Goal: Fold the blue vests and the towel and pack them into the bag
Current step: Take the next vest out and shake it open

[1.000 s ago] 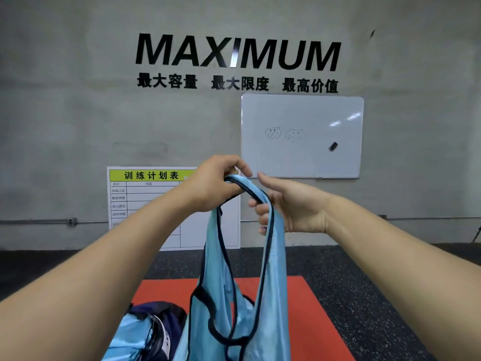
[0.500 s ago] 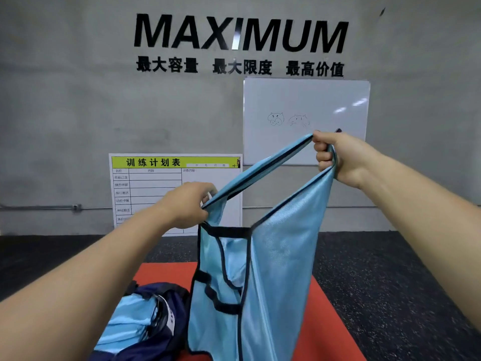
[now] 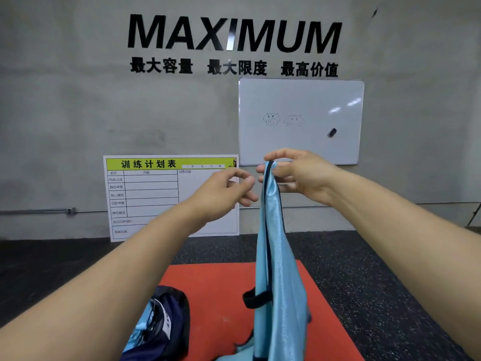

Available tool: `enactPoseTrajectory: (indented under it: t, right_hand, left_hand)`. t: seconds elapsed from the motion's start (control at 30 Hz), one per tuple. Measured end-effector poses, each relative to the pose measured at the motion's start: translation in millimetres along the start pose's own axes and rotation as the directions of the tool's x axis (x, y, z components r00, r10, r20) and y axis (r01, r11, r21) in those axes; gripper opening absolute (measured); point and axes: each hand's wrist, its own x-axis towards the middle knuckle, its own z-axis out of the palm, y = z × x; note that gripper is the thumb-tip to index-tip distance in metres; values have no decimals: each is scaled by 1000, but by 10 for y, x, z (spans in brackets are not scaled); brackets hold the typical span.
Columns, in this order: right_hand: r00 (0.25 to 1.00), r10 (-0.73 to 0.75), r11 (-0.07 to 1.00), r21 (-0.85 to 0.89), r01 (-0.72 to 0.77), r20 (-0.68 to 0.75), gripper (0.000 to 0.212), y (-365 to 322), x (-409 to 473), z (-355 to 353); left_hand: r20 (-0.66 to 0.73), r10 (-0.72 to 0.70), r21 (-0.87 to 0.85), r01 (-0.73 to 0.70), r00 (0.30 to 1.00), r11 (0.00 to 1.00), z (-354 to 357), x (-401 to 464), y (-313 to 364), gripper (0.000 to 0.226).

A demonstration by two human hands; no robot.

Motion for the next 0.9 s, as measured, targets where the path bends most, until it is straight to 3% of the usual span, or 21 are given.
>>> enactPoseTrajectory:
  t: [0.2,0.3,0.47,0.53,0.6,0.7,0.73,0.9]
  right_hand:
    - [995,-21,995,-100,11,-97,28,105,65,114]
    - [997,26,995,-92,-33,-71,25,131,50,93]
    - [979,202,979,5,-202,27,28,169,-20,-21]
    - [977,209,976,55,-211,30,35,185,-43,-65]
    - [970,231,973,-18,-230,75,30,217,-67,-56]
    - [929,329,915,-300,-270,170,25,315,-113,69]
    - [924,337,912,-306,-273,179,26,359,-107,121]
    - [959,266,962,34,-270,93,26,516,-60,205]
  left_hand:
    - [-75,-82,-140,71,994,988,254,54,-11,43]
    - [-104,-103,-201,81,989,976,248,78,-6,38]
    - [-216,-44,-37,37,975,999,159,140,-79,16]
    - [-238,-66,-69,51,969,996,113,156,-109,12]
    - [-220,-81,-106,59,972,993,95,140,-116,12]
    - [-193,-74,-144,46,978,988,100,111,-106,15]
    - [-186,-69,-156,40,980,987,106,104,-97,16]
    - [-180,-65,-178,32,981,984,84,63,-82,14]
